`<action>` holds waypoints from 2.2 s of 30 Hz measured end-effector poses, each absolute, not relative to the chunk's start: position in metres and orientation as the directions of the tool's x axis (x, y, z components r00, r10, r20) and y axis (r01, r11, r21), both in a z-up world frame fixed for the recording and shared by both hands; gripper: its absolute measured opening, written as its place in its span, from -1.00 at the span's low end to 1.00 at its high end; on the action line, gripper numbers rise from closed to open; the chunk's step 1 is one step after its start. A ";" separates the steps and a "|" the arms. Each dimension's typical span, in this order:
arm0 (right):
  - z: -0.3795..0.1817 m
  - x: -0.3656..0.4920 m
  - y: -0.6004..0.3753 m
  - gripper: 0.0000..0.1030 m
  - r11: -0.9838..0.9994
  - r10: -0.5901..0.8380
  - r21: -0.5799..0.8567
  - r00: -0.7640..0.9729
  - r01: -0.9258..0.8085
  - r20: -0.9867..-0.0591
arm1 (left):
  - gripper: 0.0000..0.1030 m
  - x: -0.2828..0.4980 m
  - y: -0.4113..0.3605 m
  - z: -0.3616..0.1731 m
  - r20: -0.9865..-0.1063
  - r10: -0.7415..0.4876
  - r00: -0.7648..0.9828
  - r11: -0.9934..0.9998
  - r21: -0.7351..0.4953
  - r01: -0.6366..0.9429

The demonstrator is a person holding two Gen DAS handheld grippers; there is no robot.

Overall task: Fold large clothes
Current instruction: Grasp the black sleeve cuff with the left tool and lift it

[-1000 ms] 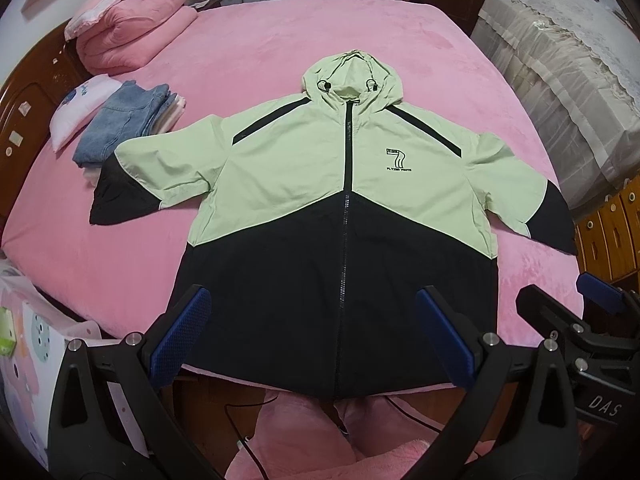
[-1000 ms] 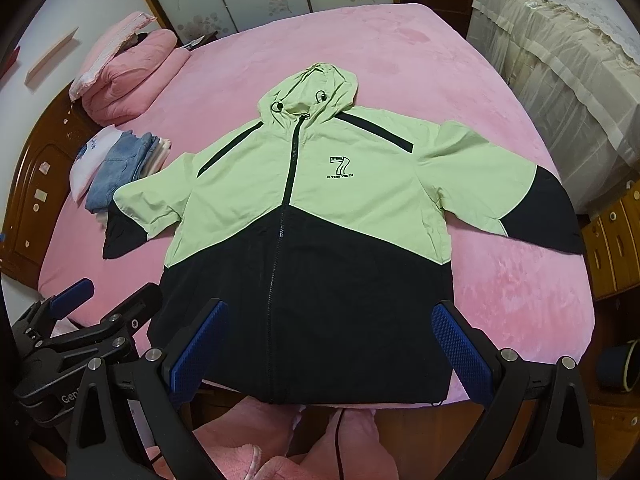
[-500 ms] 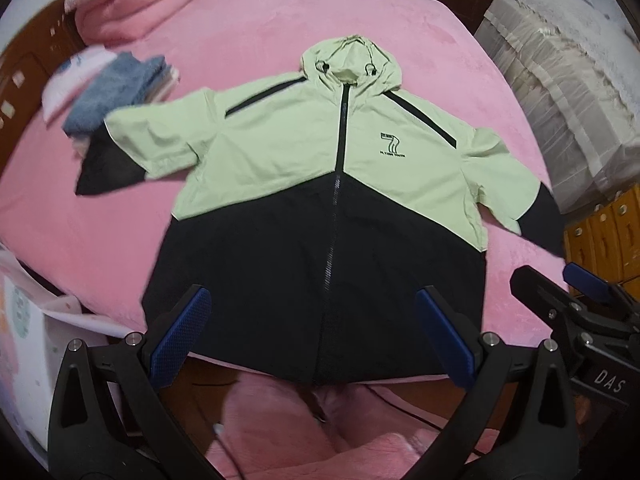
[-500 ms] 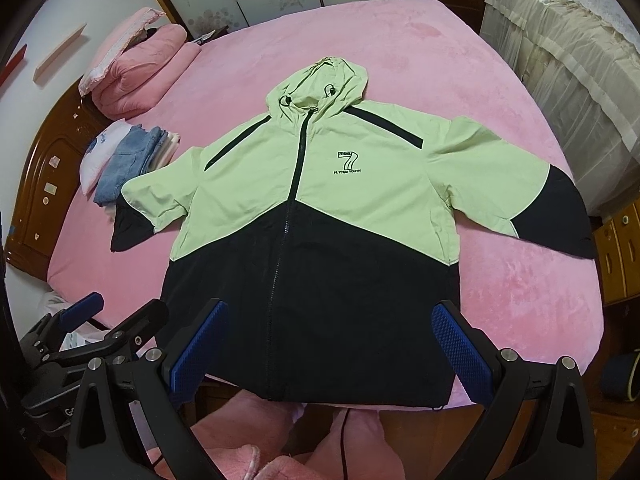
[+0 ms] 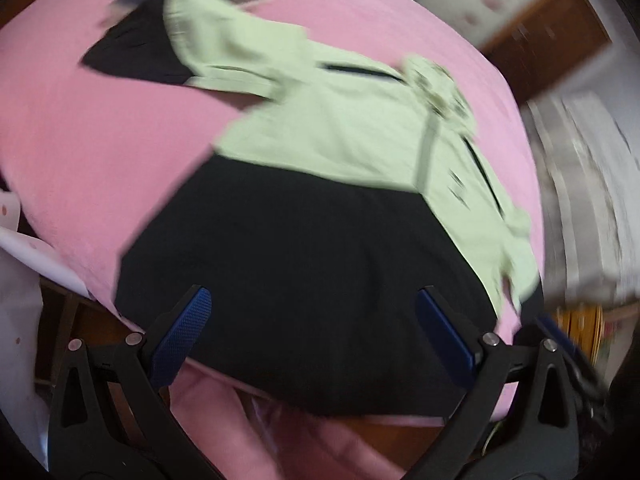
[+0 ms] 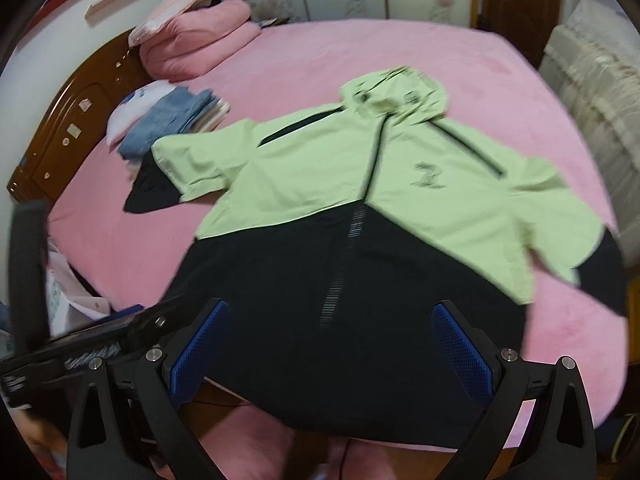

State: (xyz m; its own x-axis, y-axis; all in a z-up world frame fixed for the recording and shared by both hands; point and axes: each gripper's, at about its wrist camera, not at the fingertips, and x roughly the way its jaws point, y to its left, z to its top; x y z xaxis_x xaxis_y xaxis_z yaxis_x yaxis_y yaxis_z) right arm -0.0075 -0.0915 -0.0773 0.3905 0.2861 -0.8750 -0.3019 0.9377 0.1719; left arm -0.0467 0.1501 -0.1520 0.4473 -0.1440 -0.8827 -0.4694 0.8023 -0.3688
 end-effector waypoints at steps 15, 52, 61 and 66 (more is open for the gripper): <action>-0.224 0.100 0.136 0.96 0.970 0.214 0.160 0.331 -0.182 -0.919 | 0.69 -0.002 0.520 -0.278 -0.839 0.048 0.543 0.363 -0.492 -0.791; -0.285 0.211 0.124 0.82 0.876 0.433 0.473 0.281 0.095 -0.857 | -0.84 0.194 0.494 -0.142 -0.385 0.064 0.921 0.803 -0.528 -0.277; -0.246 0.238 -0.005 0.82 0.892 0.366 0.445 0.440 0.086 -0.820 | -0.84 0.294 0.274 -0.148 -0.566 -0.071 0.821 0.930 -0.336 -0.152; -0.262 0.256 -0.079 0.82 0.902 0.354 0.426 0.440 0.075 -0.825 | -0.83 0.315 0.146 -0.209 -0.703 -0.093 0.705 0.980 -0.189 -0.059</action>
